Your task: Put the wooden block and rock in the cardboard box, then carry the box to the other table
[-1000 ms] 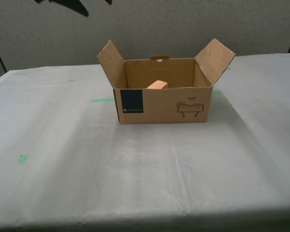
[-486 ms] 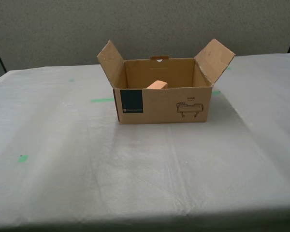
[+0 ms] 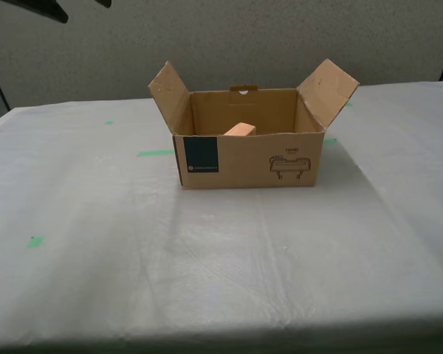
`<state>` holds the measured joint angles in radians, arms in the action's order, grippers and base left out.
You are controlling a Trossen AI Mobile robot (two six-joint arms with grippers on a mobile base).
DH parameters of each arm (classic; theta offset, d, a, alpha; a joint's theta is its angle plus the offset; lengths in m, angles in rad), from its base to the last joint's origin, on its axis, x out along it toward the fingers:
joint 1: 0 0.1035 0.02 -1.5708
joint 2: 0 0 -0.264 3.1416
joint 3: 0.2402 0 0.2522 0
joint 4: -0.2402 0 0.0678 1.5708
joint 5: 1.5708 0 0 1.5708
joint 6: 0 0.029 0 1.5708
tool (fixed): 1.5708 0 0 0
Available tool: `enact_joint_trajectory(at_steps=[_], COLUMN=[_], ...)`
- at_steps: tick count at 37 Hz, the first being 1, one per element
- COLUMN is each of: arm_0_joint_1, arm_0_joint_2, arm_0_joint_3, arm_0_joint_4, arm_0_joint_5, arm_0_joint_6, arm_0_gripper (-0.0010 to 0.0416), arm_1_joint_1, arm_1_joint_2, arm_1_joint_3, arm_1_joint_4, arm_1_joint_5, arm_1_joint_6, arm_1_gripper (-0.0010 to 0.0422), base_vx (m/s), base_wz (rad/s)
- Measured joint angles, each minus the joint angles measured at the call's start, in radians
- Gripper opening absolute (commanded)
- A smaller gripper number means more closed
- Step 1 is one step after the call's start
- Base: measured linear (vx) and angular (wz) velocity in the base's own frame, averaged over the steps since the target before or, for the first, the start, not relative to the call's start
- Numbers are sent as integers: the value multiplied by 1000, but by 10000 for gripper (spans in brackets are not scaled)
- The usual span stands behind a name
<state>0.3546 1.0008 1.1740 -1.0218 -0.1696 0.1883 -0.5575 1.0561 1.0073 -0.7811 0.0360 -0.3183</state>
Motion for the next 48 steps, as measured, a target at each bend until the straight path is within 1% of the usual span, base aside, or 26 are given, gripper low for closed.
enact_joint_trajectory(at_steps=[3, 8, 16, 20, 27, 33, 48], arm_0_joint_1=[0, 2, 3, 5, 6, 6, 6], arm_0_joint_2=[0, -10, -22, -22, -22, -22, -22], arm_0_joint_3=[-19, -82, -185, -216, -218, -211, -211], arm_0_joint_4=[-2, 1, 16, 24, 28, 29, 28], arm_0_joint_5=[0, 0, 0, 0, 0, 0, 0], arm_0_joint_6=[0, 1, 43, 50, 53, 70, 71], arm_0_gripper=[399, 398, 398, 398, 399, 398, 399], arm_1_joint_1=[0, 0, 0, 0, 0, 0, 0], arm_1_joint_2=[-32, -60, -61, -61, -61, -61, -61], arm_1_joint_3=[-49, -111, -147, -146, -147, -147, -147], arm_1_joint_4=[15, 26, 37, 56, 73, 73, 72], arm_1_joint_5=[0, 0, 0, 0, 0, 0, 0], arm_1_joint_6=[-12, -13, -13, -6, 3, 18, 21], arm_1_gripper=[302, 302, 302, 302, 302, 302, 302], base_vx=[0, 0, 0, 0, 0, 0, 0], base_wz=[0, 0, 0, 0, 0, 0, 0])
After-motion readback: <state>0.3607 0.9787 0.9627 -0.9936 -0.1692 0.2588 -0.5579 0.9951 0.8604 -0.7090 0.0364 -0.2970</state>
